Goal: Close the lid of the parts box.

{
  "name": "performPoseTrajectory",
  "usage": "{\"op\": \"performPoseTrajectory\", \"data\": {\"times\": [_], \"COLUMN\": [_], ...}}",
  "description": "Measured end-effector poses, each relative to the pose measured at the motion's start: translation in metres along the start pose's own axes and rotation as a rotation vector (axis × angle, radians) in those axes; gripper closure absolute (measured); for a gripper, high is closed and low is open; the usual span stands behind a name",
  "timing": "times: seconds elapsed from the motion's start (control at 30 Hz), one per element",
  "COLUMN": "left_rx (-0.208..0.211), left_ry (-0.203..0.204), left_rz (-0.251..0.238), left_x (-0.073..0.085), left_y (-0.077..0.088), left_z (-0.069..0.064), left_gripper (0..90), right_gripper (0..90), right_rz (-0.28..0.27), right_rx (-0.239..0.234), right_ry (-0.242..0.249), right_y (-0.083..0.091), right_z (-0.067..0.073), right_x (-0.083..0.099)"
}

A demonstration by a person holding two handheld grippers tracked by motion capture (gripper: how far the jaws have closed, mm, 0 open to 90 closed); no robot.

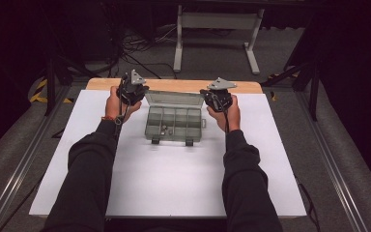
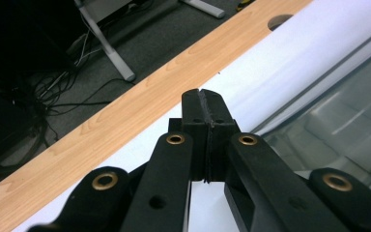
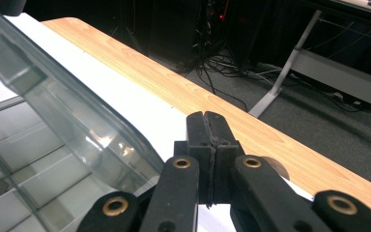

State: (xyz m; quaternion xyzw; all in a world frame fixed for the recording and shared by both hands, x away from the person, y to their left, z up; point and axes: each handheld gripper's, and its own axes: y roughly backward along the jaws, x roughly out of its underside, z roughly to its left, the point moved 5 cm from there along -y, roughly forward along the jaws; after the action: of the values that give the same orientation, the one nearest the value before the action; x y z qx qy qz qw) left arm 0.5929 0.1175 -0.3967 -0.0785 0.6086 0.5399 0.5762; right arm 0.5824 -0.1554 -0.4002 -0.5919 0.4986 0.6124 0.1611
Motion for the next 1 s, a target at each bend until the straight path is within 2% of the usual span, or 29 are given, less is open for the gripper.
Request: {"op": "performPoseTrajectory", "data": {"times": [0.27,0.3,0.5,0.53,0.57,0.73,0.77,0.8,0.83,1.0], "left_rx": [-0.004,0.000,-0.007,-0.010,-0.001,0.013,0.011,0.023,0.019,0.037], "left_ry": [-0.043,-0.037,-0.060,-0.079,-0.070,-0.085,-0.099,-0.094,-0.113,-0.113], "left_rz": [0.000,-0.002,0.012,0.013,0.010,0.011,0.013,0.015,0.012,0.012], "left_x": [0.004,0.005,0.007,0.007,0.008,0.009,0.010,0.011,0.012,0.016], "left_y": [0.006,0.007,0.011,0.013,0.015,0.019,0.020,0.020,0.021,0.023], "left_z": [-0.005,-0.007,-0.012,-0.012,-0.013,-0.016,-0.016,-0.020,-0.020,-0.023], "left_gripper": [89.7,89.6,89.5,89.4,89.1,88.8,88.8,89.1,89.2,88.5], "right_gripper": [90.0,90.0,90.0,90.0,90.0,90.0,90.0,90.0,90.0,90.0], "right_rz": [0.010,0.010,0.016,0.018,0.019,0.023,0.027,0.027,0.026,0.026], "right_rx": [-0.007,-0.009,-0.018,-0.029,-0.031,-0.037,-0.039,-0.048,-0.049,-0.069], "right_ry": [0.016,0.018,0.035,0.043,0.052,0.067,0.067,0.064,0.065,0.073], "right_y": [0.007,0.008,0.015,0.017,0.018,0.021,0.022,0.023,0.024,0.025], "right_z": [0.006,0.006,0.010,0.012,0.014,0.018,0.018,0.019,0.019,0.024], "right_x": [0.003,0.004,0.004,0.002,0.002,0.002,0.003,0.004,0.005,0.007]}}
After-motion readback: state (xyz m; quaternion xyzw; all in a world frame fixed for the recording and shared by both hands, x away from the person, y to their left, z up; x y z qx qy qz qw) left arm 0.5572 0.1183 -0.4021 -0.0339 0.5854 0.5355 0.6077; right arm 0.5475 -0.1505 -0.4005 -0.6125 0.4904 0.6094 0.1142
